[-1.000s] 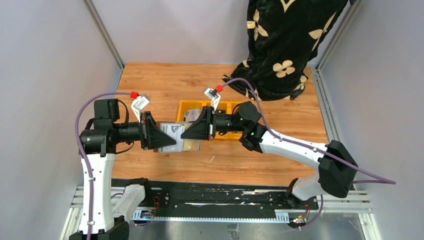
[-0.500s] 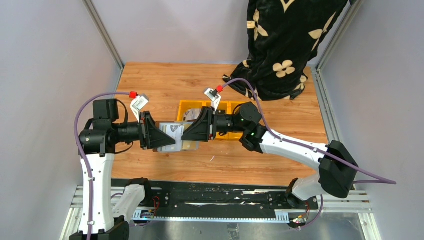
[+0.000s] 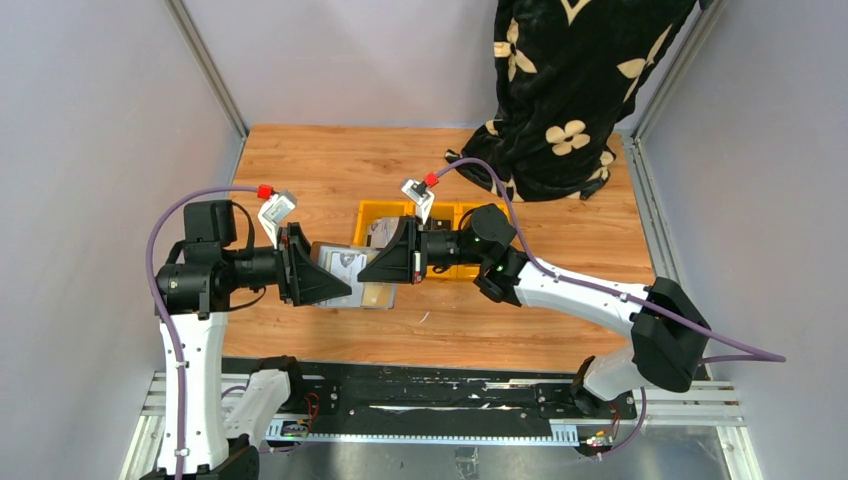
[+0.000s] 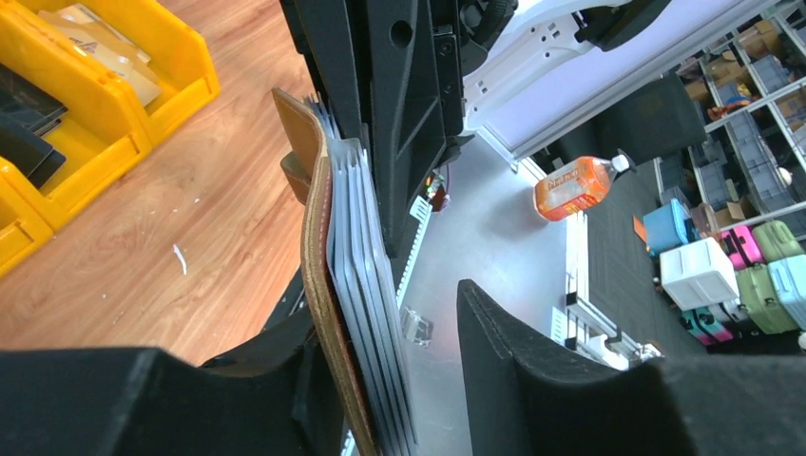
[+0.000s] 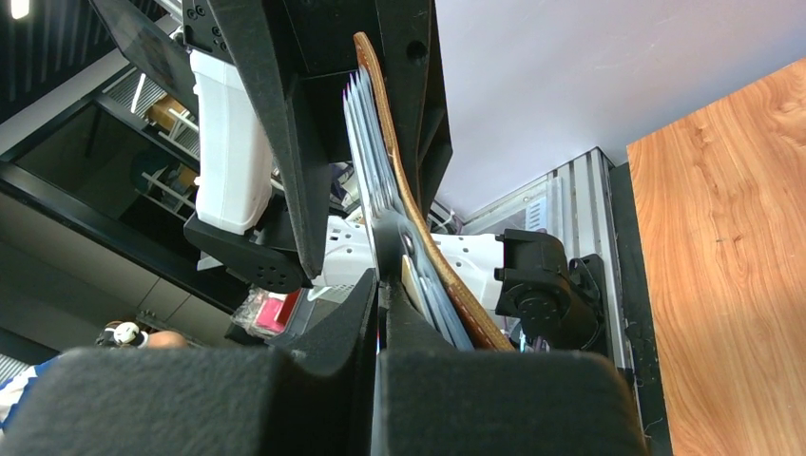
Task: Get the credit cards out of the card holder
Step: Remove the credit card from the card holder.
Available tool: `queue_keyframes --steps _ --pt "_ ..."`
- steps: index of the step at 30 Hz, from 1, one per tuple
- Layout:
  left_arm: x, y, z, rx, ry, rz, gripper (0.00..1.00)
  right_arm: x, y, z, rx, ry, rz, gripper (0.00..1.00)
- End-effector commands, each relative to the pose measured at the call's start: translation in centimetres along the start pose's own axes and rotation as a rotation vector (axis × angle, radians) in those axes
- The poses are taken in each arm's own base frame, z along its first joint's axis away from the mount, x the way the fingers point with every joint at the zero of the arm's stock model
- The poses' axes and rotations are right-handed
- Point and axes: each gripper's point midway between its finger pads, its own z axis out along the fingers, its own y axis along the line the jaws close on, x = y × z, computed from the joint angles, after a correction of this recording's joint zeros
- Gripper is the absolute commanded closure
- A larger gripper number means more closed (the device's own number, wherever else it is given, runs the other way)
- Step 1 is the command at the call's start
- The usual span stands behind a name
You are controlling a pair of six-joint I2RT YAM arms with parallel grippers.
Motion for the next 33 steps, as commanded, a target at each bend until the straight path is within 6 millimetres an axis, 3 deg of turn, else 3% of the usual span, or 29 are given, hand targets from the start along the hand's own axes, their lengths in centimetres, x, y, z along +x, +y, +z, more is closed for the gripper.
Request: queue_keyframes --steps 1,19,23,28,30,33 --pt "-0.5 -2.1 -0.2 0.067 -0.018 0.055 0.54 -0.4 0.3 -0.5 0.012 -0.012 -0.035 1.00" --pt "-0.8 -2.0 -0.1 0.073 -0.017 0.044 0.65 -0.1 -0.2 -2.1 0.049 -0.026 -0.035 1.00" --pt "-0.8 -1.8 -0.1 0.066 -0.016 0.038 0.80 -0.1 0.0 -2.3 0.048 -0.028 -0.044 1.00" --pt "-0.9 -1.0 -0.1 0.035 -0.009 0.028 0.89 -0.2 0.3 -2.4 0.039 -0.039 -0.044 1.00" --pt "-1.0 -0.5 -0.1 0.012 -0.005 0.019 0.94 -0.4 0.5 -2.2 0.028 -0.042 -0.041 0.90" --pt "-1.0 0.2 -0.1 -0.017 0.000 0.003 0.99 -0.6 0.8 -1.4 0.010 -0.044 -0.044 0.67"
